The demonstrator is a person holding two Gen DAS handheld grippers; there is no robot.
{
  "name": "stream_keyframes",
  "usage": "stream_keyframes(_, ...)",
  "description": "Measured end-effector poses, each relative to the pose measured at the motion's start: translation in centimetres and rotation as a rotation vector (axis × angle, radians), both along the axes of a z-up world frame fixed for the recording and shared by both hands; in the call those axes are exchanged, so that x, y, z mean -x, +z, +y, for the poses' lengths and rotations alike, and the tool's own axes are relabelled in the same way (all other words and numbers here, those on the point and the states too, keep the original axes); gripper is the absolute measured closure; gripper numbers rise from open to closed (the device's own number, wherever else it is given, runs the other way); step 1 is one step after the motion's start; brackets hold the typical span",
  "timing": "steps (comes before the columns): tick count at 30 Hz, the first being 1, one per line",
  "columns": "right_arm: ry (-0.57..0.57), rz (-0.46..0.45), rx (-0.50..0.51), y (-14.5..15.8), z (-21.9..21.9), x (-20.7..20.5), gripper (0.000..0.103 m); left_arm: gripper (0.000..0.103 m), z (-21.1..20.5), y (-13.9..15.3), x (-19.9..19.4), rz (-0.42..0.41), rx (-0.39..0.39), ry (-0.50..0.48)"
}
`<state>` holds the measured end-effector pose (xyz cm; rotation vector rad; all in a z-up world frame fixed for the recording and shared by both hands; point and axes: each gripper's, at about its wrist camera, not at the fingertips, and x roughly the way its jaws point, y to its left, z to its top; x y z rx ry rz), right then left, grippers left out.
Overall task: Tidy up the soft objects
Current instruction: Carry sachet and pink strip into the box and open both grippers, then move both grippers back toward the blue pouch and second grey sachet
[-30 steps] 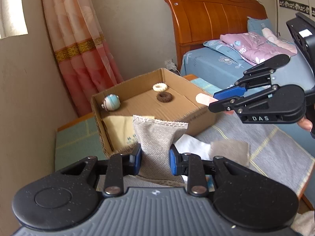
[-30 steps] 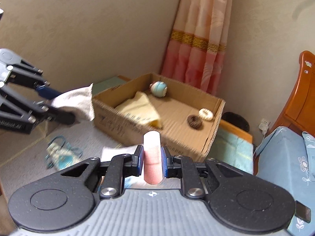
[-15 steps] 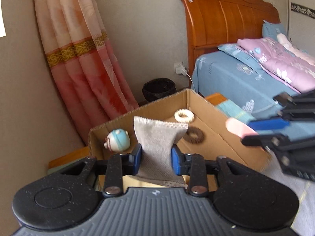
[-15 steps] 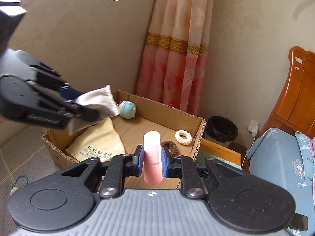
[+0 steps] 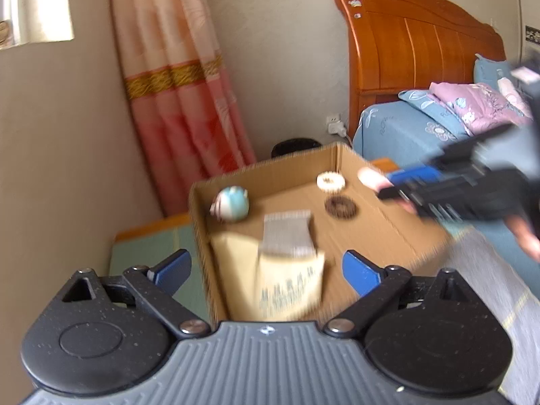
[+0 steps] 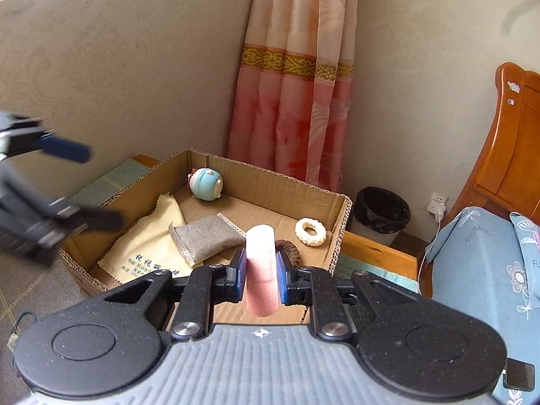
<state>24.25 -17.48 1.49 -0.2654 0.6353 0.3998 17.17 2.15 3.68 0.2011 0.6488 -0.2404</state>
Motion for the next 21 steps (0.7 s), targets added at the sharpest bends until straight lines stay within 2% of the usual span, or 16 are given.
stream_keyframes(6,-0.017,0.046,-0.018,0.0,1.3,-2.7,0.081,0.007,1.6,-0.9,5.7,-0.022,-0.004,0.117)
stream_keyframes(11,-0.051,0.081,-0.035,-0.4,2.5,-5.7,0.079,0.007,2.8,-1.7,7.0,0.018,0.012,0.141)
stream_keyframes(12,-0.064,0.084,-0.029,-0.6,2.8,-6.2,0.067,0.007,3.0,-1.8,7.1,0.022,0.008,0.154)
stream_keyframes(13,-0.081,0.094,-0.022,-0.8,2.9,-6.6,0.042,0.007,3.2,-1.8,7.3,0.022,0.005,0.161)
stream_keyframes(14,-0.095,0.094,-0.023,-0.9,3.0,-6.8,0.025,0.007,3.4,-1.9,7.5,0.022,0.005,0.168)
stream_keyframes(16,-0.093,0.074,-0.031,-0.8,3.0,-6.2,0.017,0.007,3.9,-1.9,7.8,0.022,0.01,0.176)
stream_keyframes(18,-0.091,0.058,-0.016,-0.5,3.0,-5.3,0.014,0.007,4.2,-2.0,8.0,0.029,0.016,0.187)
stream_keyframes(21,-0.096,0.033,-0.007,0.1,2.9,-3.7,0.005,0.007,4.2,-2.1,8.4,0.032,0.022,0.192)
